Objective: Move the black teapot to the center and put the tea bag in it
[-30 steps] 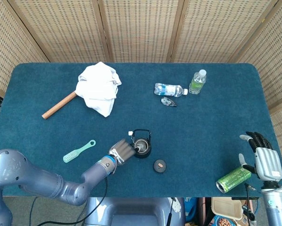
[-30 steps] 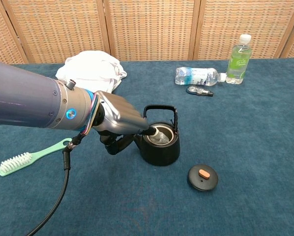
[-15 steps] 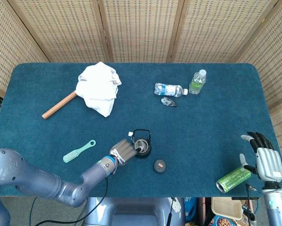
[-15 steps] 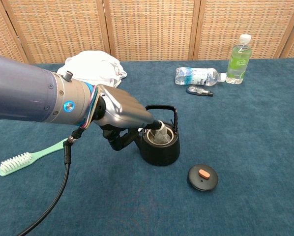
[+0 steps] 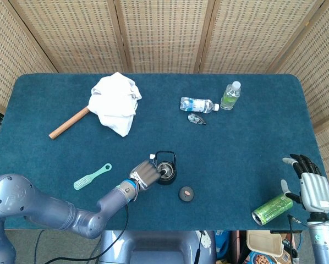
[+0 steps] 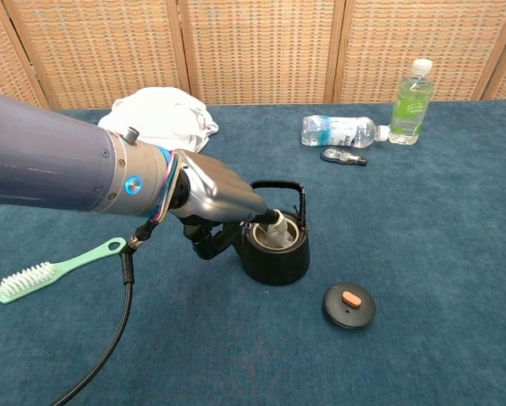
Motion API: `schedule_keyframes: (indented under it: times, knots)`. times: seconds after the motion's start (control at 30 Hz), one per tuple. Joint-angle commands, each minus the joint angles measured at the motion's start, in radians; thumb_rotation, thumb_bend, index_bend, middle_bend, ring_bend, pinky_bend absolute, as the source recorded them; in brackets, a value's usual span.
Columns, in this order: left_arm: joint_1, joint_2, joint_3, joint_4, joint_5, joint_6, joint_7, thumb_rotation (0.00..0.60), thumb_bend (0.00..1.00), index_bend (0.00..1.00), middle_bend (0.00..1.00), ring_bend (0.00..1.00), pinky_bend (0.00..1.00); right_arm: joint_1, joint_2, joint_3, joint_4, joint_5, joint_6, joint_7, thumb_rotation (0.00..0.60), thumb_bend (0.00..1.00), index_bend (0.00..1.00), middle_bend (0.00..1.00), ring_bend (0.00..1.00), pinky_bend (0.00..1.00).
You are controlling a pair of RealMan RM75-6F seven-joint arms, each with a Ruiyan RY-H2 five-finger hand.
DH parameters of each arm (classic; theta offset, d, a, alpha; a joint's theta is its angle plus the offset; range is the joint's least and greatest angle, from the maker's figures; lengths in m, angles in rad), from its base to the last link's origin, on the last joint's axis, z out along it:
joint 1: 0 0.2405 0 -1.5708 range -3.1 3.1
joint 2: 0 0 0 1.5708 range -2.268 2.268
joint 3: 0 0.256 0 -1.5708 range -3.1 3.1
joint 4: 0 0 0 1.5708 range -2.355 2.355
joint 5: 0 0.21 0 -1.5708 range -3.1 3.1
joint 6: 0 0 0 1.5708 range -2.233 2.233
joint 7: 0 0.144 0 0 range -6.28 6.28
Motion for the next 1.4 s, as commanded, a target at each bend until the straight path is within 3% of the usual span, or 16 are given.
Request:
schedule_keyframes:
  times: [0.03, 0.77, 1.4]
  knots:
    - [-0.005, -0.007, 0.004, 0.004, -0.004, -0.002, 0.004, 0.600, 1.00, 0.00, 0.78, 0.76, 0.74, 0.000, 0.001, 0.000, 0.000, 0.000, 0.000, 0.001, 0.600, 0.58, 0.27, 0.23, 0.13, 0.21]
    - [-0.037, -0.028, 0.029, 0.009, -0.051, -0.006, 0.015, 0.600, 1.00, 0.00, 0.78, 0.76, 0.74, -0.005, 0.003, -0.002, -0.001, -0.001, 0.001, 0.008, 0.600, 0.58, 0.27, 0.23, 0.13, 0.21]
    - [0.041, 0.062, 0.037, -0.078, 0.131, 0.041, -0.079, 0.600, 1.00, 0.00, 0.77, 0.76, 0.74, 0.000, 0.005, 0.002, -0.010, -0.001, -0.002, -0.003, 0.600, 0.58, 0.27, 0.23, 0.13, 0.21]
